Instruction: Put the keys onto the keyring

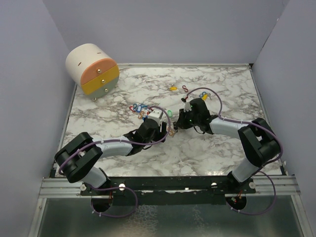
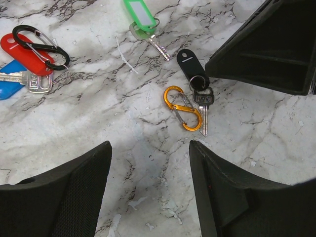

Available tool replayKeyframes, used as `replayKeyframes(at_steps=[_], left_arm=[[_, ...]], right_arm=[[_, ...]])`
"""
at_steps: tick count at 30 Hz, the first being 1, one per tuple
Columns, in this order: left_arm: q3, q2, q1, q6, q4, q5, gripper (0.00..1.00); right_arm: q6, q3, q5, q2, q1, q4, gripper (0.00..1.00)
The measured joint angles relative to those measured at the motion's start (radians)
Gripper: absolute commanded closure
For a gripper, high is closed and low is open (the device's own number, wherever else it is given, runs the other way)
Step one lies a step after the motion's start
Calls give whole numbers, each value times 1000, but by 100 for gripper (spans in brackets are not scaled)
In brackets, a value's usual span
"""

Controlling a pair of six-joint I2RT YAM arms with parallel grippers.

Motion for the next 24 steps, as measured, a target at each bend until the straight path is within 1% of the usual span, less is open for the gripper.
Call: replayKeyframes(at_steps=[2,4,24], left_arm=[[0,1,0,0,0,0,34],[0,1,0,0,0,0,34],[0,3,5,0,0,0,34]], right_arm=[[-2,0,0,0,0,0,81],[-3,0,0,1,0,3,80],[-6,2,-4,65,20,49,79]])
